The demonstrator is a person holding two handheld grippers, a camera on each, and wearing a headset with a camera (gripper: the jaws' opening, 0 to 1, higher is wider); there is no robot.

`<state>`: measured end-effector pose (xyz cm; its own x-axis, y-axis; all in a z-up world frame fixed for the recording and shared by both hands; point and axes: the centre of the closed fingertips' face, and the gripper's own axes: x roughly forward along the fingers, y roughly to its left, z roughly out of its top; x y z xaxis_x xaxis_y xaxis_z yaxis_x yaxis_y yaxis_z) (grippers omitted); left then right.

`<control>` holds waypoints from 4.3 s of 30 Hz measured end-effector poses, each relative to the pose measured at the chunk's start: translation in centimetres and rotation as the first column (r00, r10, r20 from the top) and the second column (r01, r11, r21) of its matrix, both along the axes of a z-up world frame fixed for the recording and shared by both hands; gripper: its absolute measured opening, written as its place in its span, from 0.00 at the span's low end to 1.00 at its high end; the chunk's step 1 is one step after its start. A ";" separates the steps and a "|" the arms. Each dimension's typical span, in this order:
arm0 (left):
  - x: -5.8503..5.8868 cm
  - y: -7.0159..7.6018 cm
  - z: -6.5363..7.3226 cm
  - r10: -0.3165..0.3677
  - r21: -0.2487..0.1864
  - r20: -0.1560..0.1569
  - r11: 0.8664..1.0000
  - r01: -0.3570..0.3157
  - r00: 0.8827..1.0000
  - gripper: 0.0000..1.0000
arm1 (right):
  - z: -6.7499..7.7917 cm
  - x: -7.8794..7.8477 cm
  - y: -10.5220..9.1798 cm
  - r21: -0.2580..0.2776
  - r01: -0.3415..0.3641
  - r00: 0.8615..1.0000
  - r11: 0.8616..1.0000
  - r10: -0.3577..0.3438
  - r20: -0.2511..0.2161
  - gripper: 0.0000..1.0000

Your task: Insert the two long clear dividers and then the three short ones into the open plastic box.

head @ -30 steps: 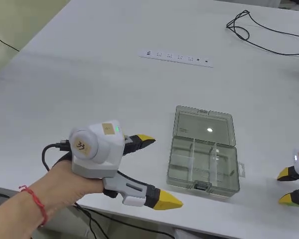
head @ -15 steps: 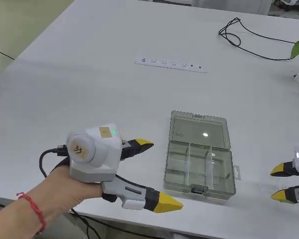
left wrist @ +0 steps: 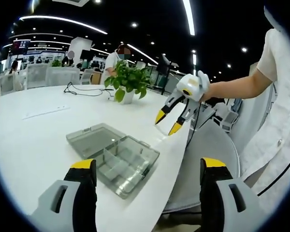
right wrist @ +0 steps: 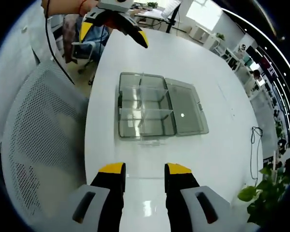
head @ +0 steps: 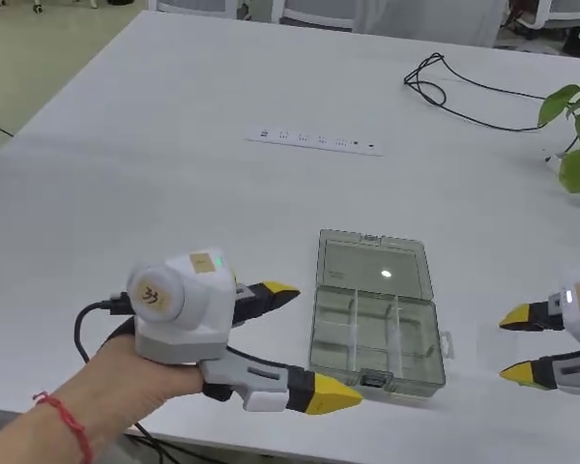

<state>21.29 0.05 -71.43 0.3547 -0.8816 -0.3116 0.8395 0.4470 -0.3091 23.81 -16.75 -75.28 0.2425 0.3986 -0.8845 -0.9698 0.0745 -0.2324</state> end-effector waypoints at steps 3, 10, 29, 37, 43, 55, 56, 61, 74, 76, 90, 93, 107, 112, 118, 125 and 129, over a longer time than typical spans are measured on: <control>0.1 -0.3 0.3 0.012 -0.019 -0.020 1.000 -0.012 1.000 0.86 | 0.9 -0.2 1.0 0.011 -0.007 1.000 1.000 0.007 0.021 0.33; 0.1 -1.4 1.3 0.040 -0.092 -0.098 0.995 -0.049 0.994 0.75 | 2.4 -0.5 3.0 0.020 -0.042 0.997 0.999 0.041 0.066 0.33; 0.1 -4.3 2.6 0.045 -0.255 -0.323 0.958 -0.132 0.945 0.34 | 5.5 -2.4 8.1 0.060 -0.096 0.988 0.994 0.088 0.129 0.33; -0.6 -5.8 2.6 0.014 -0.277 -0.365 0.953 -0.123 0.931 0.25 | 6.0 -3.0 9.2 0.060 -0.116 0.984 0.991 0.106 0.140 0.33; -0.8 -6.3 2.6 0.007 -0.292 -0.388 0.948 -0.130 0.922 0.19 | 6.3 -3.6 9.9 0.059 -0.128 0.982 0.990 0.119 0.145 0.33; -1.2 -6.7 2.7 -0.017 -0.320 -0.416 0.939 -0.128 0.909 0.05 | 6.4 -4.1 10.5 0.038 -0.149 0.977 0.988 0.142 0.158 0.33; -1.2 -6.8 2.8 -0.021 -0.323 -0.417 0.938 -0.127 0.909 0.04 | 6.4 -4.2 10.5 0.036 -0.151 0.977 0.988 0.143 0.160 0.33; -1.4 -7.0 2.8 -0.032 -0.331 -0.421 0.936 -0.121 0.907 0.00 | 6.4 -4.2 10.4 0.031 -0.151 0.976 0.988 0.144 0.161 0.33; -1.4 -6.9 2.6 -0.026 -0.340 -0.457 0.929 -0.147 0.889 0.00 | 6.3 -4.3 10.4 0.036 -0.153 0.977 0.988 0.145 0.157 0.33; -1.4 -6.8 2.6 -0.023 -0.340 -0.459 0.928 -0.151 0.888 0.00 | 6.2 -4.2 10.5 0.035 -0.154 0.976 0.987 0.147 0.159 0.33; -1.2 -6.3 2.1 -0.038 -0.275 -0.339 0.960 -0.060 0.940 0.00 | 7.4 -3.4 10.4 0.157 -0.095 0.994 0.983 0.086 0.063 0.34; -1.6 -6.3 2.4 -0.070 -0.265 -0.278 0.964 -0.007 0.958 0.00 | 7.8 -3.5 10.4 0.212 -0.077 0.997 0.974 0.080 -0.003 0.32; -3.7 -6.6 3.6 -0.238 -0.167 0.037 0.956 0.241 0.971 0.00 | 9.1 -4.8 10.7 0.341 -0.076 0.961 0.937 0.159 -0.224 0.16; -4.3 -6.7 4.0 -0.275 -0.169 0.069 0.944 0.283 0.959 0.00 | 9.4 -6.2 11.0 0.356 -0.087 0.941 0.931 0.194 -0.277 0.12; -5.0 -6.9 4.6 -0.301 -0.178 0.097 0.932 0.314 0.949 0.00 | 9.4 -7.6 11.4 0.373 -0.102 0.915 0.922 0.234 -0.328 0.08; -5.6 -6.9 4.9 -0.315 -0.184 0.111 0.925 0.331 0.942 0.00 | 9.3 -8.5 11.5 0.376 -0.118 0.899 0.919 0.259 -0.352 0.04; -5.7 -6.9 4.8 -0.317 -0.181 0.115 0.925 0.334 0.941 0.00 | 9.3 -8.7 11.5 0.380 -0.117 0.894 0.918 0.264 -0.362 0.04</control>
